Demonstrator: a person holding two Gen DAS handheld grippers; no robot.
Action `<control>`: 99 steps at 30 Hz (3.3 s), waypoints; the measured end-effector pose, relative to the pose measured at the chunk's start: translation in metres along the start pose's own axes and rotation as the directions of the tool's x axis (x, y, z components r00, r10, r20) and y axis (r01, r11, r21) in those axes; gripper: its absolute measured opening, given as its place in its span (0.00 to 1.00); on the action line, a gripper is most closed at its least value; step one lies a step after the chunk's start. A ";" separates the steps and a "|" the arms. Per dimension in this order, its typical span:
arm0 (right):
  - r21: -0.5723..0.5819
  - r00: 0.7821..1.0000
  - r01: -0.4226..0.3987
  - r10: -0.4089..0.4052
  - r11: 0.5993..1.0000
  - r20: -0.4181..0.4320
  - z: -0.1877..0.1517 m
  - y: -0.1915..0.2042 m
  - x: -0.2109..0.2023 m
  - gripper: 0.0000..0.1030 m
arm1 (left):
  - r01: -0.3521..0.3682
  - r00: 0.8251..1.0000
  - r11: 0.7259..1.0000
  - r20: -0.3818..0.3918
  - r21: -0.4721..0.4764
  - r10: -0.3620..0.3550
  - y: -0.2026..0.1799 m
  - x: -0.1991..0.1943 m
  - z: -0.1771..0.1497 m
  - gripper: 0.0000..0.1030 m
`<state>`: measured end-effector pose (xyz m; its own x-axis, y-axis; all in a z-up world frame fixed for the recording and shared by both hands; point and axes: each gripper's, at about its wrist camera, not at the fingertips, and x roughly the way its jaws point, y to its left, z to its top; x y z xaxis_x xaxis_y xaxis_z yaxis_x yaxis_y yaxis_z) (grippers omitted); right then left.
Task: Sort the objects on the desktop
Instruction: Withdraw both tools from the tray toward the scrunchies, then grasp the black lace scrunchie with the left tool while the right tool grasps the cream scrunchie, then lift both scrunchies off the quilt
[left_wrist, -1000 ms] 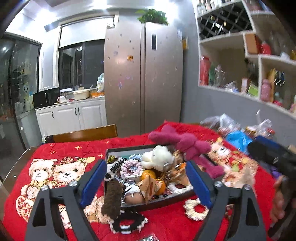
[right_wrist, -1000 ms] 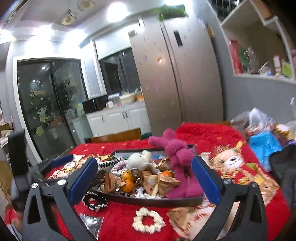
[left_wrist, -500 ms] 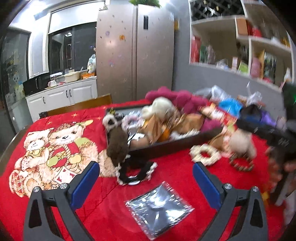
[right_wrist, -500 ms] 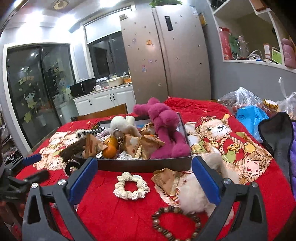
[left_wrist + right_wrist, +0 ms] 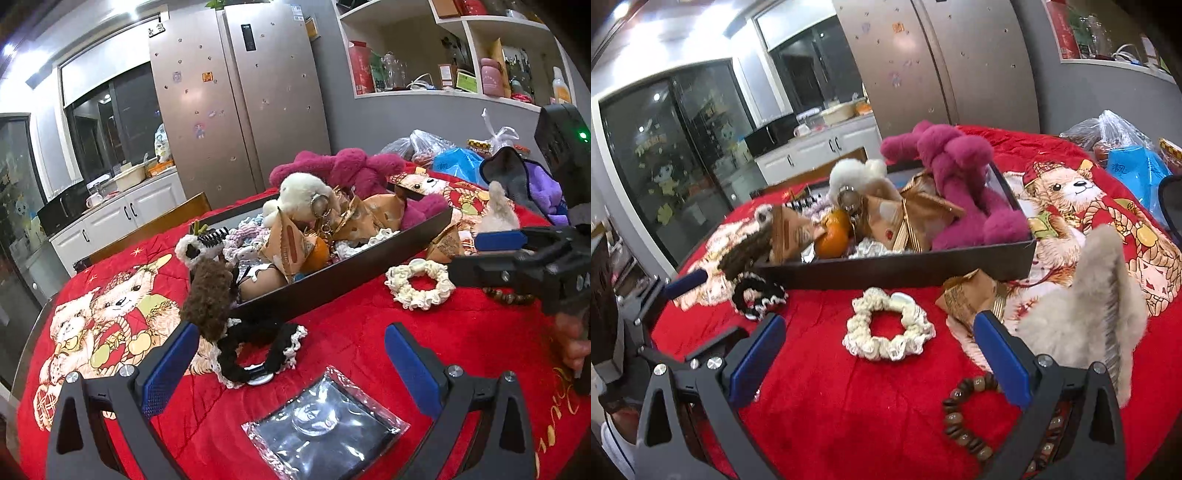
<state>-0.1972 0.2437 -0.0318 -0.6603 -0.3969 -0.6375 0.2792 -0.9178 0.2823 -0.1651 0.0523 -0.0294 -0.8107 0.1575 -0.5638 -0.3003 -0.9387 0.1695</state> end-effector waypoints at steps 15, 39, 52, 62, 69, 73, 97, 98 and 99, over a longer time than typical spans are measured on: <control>0.102 0.991 -0.023 0.036 0.995 -0.128 -0.009 -0.006 0.028 0.99 | 0.029 0.988 0.999 -0.148 -0.032 -0.034 0.006 0.032 -0.003 1.00; 0.034 0.995 0.018 -0.014 0.999 -0.095 -0.010 0.006 0.027 0.30 | 0.004 0.963 0.973 -0.260 -0.229 -0.065 0.037 0.054 -0.013 0.27; 0.009 0.997 0.021 -0.020 1.000 -0.078 -0.010 0.009 0.022 0.30 | -0.017 0.987 0.984 -0.161 -0.178 -0.012 0.028 0.021 -0.010 0.19; -0.008 0.999 -0.026 0.026 1.000 0.023 0.000 0.017 -0.015 0.30 | 0.034 0.998 0.984 -0.045 -0.174 -0.042 0.024 -0.026 0.002 0.19; -0.037 1.000 0.006 -0.005 0.999 0.007 0.002 0.025 -0.019 0.30 | 0.035 0.999 0.975 -0.021 -0.221 -0.041 0.035 -0.033 0.004 0.19; 0.001 0.995 0.043 -0.043 0.999 -0.088 -0.004 0.012 0.004 0.30 | 0.031 0.999 0.974 -0.037 -0.224 -0.040 0.034 -0.029 0.000 0.19; 0.032 0.996 0.036 -0.033 0.999 -0.088 -0.007 0.001 0.017 0.11 | 0.033 0.996 0.983 -0.070 -0.183 -0.047 0.021 -0.017 -0.004 0.20; 0.031 0.997 0.029 -0.026 0.999 -0.076 -0.006 0.002 0.013 0.11 | 0.034 0.997 0.982 -0.067 -0.188 -0.047 0.022 -0.018 -0.004 0.20; 0.028 0.997 0.025 -0.023 0.999 -0.069 -0.005 0.003 0.011 0.11 | 0.037 0.997 0.980 -0.064 -0.194 -0.050 0.023 -0.018 -0.004 0.19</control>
<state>-0.2000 0.2364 -0.0411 -0.6165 -0.3757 -0.6920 0.2428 -0.9267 0.2868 -0.1553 0.0263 -0.0180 -0.7611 0.1844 -0.6219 -0.2264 -0.9740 -0.0116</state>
